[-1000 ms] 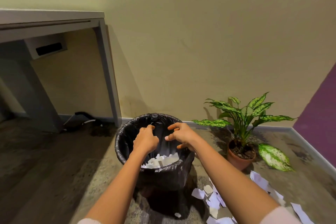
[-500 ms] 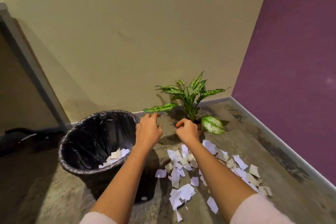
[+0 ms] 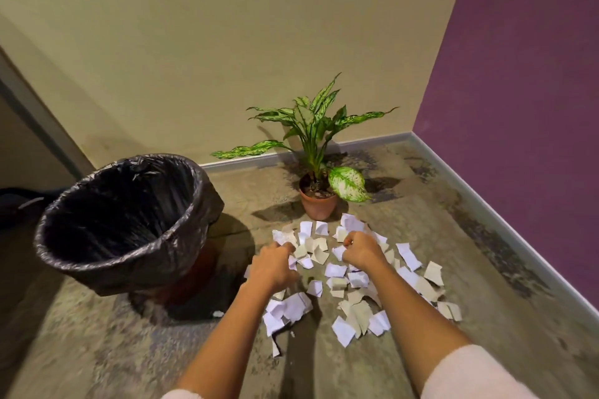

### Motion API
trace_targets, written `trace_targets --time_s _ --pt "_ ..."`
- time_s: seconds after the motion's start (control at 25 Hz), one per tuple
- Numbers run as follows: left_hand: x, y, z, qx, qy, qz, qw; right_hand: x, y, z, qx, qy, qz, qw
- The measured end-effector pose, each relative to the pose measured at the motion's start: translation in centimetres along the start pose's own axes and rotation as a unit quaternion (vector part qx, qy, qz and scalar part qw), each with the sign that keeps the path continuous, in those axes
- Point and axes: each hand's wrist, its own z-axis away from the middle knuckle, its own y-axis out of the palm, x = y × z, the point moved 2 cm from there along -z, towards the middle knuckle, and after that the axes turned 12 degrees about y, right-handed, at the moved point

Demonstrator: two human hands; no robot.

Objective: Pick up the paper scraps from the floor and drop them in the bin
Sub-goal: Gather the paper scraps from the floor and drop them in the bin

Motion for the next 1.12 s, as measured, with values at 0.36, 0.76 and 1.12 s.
trace_targets --time_s 0.36,0.76,1.12 --pt "1.4 9.4 1.7 0.136 -0.165 0.016 0.977 -7.8 2.7 -3.6 0.049 -0.024 0.157 0.986" --pt "2.8 15.4 3.0 0.06 -0.24 0.125 0.961 -15.6 1.5 -4.8 0.053 -0.01 0.208 0.977" --pt "-5.1 16.3 -3.1 0.043 -0.122 0.234 0.964 -15.0 4.8 -6.9 0.044 -0.017 0.165 0.985"
